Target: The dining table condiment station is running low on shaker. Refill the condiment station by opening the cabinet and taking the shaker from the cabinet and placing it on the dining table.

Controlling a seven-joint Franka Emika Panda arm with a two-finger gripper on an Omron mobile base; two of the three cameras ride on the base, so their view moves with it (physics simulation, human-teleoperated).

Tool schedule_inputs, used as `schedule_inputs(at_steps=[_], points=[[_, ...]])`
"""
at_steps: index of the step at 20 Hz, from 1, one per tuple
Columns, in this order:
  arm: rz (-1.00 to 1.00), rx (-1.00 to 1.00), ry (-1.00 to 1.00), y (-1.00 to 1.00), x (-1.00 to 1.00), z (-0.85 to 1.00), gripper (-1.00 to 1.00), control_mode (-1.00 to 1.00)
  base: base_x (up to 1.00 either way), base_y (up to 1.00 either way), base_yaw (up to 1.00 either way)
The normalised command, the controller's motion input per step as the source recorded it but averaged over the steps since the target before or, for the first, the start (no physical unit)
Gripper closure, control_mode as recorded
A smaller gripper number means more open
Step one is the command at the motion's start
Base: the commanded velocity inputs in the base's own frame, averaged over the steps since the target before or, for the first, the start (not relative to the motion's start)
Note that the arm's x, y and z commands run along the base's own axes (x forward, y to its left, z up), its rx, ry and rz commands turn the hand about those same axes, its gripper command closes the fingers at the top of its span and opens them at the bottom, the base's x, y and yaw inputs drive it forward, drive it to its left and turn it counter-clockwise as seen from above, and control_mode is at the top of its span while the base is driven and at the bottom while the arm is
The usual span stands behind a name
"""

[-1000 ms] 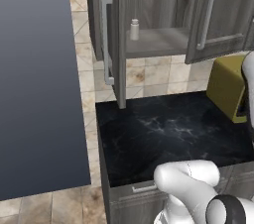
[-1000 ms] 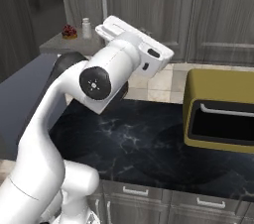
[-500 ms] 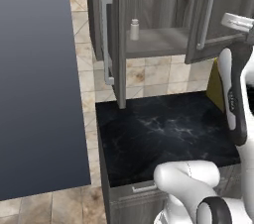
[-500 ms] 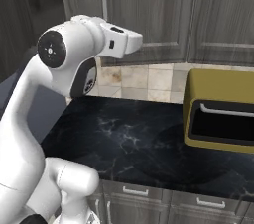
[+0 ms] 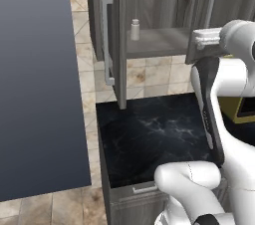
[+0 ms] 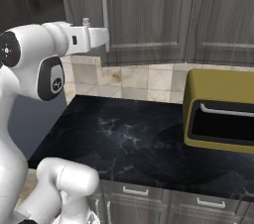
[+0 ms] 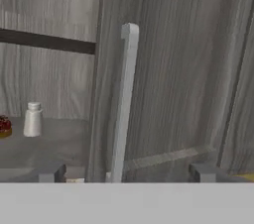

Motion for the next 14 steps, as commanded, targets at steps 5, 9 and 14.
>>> schedule_inputs(at_steps=[5, 9, 14], points=[[0.08, -0.25, 0.08, 0.22, 0.00, -0.13, -1.00, -1.00, 0.00, 0.00, 0.00], [0.10, -0.21, 0.07, 0.22, -0.01, 0.00, -1.00, -1.00, 0.00, 0.00, 0.00], [0.05, -0.21, 0.05, 0.49, -0.03, 0.02, -1.00, -1.00, 0.00, 0.00, 0.00]])
